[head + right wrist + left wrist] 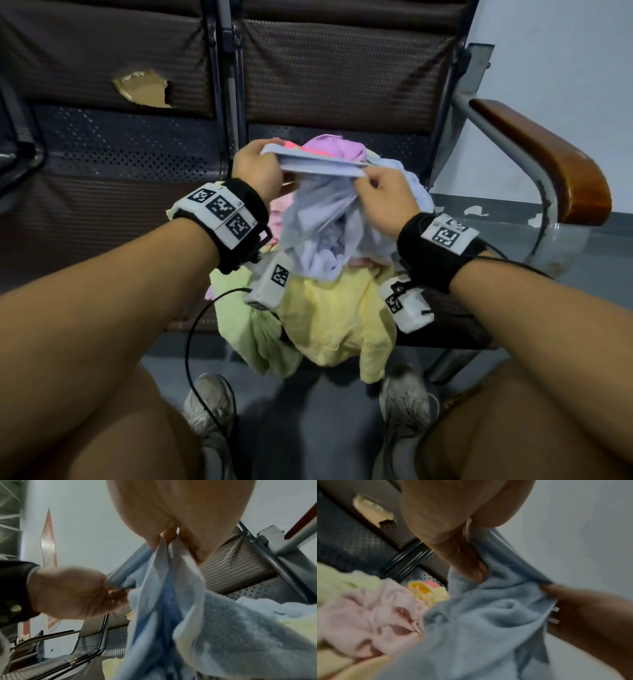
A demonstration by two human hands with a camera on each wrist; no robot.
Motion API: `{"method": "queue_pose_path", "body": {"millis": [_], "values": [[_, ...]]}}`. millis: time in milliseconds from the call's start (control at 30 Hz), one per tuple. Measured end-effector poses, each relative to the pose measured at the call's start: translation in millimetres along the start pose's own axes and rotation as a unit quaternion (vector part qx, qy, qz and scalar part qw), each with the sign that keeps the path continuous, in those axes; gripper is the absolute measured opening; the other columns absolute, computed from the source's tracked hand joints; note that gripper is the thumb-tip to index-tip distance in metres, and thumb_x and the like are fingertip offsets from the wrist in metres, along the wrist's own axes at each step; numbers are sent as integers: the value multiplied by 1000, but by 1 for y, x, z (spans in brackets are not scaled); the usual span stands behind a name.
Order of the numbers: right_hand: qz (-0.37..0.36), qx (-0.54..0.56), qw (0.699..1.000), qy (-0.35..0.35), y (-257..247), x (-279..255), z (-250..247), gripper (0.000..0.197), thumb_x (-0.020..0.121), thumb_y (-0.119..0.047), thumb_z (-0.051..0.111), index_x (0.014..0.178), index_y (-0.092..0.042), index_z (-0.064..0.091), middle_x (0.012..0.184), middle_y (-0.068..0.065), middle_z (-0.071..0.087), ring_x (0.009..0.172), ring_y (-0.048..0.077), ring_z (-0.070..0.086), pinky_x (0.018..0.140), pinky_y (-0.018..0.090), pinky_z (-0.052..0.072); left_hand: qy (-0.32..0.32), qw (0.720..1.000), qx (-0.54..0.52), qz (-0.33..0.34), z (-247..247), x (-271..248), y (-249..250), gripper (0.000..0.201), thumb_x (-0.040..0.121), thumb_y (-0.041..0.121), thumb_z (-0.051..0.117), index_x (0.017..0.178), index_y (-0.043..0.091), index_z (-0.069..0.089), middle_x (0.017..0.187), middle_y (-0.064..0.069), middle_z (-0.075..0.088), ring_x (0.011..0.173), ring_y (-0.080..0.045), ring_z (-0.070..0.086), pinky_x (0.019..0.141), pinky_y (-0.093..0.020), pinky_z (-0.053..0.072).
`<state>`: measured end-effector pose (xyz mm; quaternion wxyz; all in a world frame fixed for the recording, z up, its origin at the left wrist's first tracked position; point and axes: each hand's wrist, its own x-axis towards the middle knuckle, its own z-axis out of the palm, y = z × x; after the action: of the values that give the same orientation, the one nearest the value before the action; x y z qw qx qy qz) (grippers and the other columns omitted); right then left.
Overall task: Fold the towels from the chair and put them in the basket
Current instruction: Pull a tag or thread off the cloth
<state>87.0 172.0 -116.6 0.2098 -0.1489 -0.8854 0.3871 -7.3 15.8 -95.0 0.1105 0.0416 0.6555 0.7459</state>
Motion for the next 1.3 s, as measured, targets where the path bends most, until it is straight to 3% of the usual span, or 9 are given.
{"method": "queue_pose_path", "body": {"millis": [233, 367, 500, 633, 833, 933, 1067, 1200, 1300], "values": [[-71, 34, 992, 96, -2, 2, -27, 44, 95, -28, 58, 57, -15, 41, 61, 3, 36, 59, 8, 32, 56, 30, 29, -27, 999, -35, 4, 4, 5, 5, 34, 97, -1, 37, 117, 6, 63, 87, -16, 69, 63, -23, 69, 55, -27, 55], [-89, -171, 979, -63, 22, -5, -26, 22, 89, -30, 69, 77, -11, 67, 70, 4, 57, 67, 15, 50, 63, 29, 33, -3, 994, -105, 6, -1, 11, 8, 31, 96, -6, 42, 117, -1, 64, 90, -14, 68, 71, -20, 67, 61, -26, 57], [2, -311, 927, -209, 44, -10, -19, 26, 95, -23, 54, 73, -11, 60, 76, 11, 60, 76, 30, 58, 64, 28, 37, -1, 995, -96, -8, -6, 12, 3, 33, 95, -11, 39, 116, -3, 64, 86, -13, 68, 66, -18, 68, 66, -27, 60], [71, -220, 970, -70, 46, 1, -30, 34, 98, -16, 42, 65, -13, 47, 76, 12, 53, 77, 30, 51, 67, 31, 34, -2, 997, -73, -15, -14, 17, -1, 31, 95, -11, 45, 116, 0, 66, 90, -10, 66, 73, -17, 65, 70, -23, 59], [17, -135, 982, 130, 38, 12, -42, 22, 97, -11, 42, 92, -1, 62, 106, 25, 60, 98, 38, 58, 77, 34, 38, -62, 994, -42, -85, -12, 14, 1, 21, 92, -5, 50, 91, 8, 67, 76, 0, 55, 50, -5, 45, 41, -12, 34], [-32, -189, 979, 64, 42, 7, -45, 31, 89, -2, 49, 113, -4, 68, 115, 16, 57, 107, 32, 57, 94, 31, 43, -37, 992, -65, -100, -14, 17, 6, 19, 92, 2, 57, 78, 13, 64, 63, 2, 51, 46, -7, 39, 37, -17, 25], [15, -312, 946, -92, 58, -1, -53, 21, 91, -14, 55, 87, -8, 74, 81, 14, 65, 85, 35, 60, 72, 31, 44, -38, 996, -32, -79, -26, 24, 0, 22, 91, -4, 50, 98, 6, 68, 75, -3, 54, 48, -6, 40, 39, -14, 30], [87, -221, 971, -15, 61, 0, -60, 40, 92, -20, 51, 54, -12, 49, 54, 7, 45, 65, 31, 48, 56, 33, 29, -51, 992, 10, -112, -33, 24, -11, 23, 96, -3, 47, 107, 1, 68, 86, -10, 68, 68, -14, 67, 57, -16, 53], [65, -149, 986, -29, 60, 1, -59, 24, 92, -10, 47, 80, -14, 68, 77, 3, 62, 81, 24, 56, 67, 28, 37, -29, 986, 5, -164, -31, 25, -13, 27, 101, 1, 41, 89, 6, 65, 56, -2, 65, 43, -6, 60, 41, -14, 47]]}}
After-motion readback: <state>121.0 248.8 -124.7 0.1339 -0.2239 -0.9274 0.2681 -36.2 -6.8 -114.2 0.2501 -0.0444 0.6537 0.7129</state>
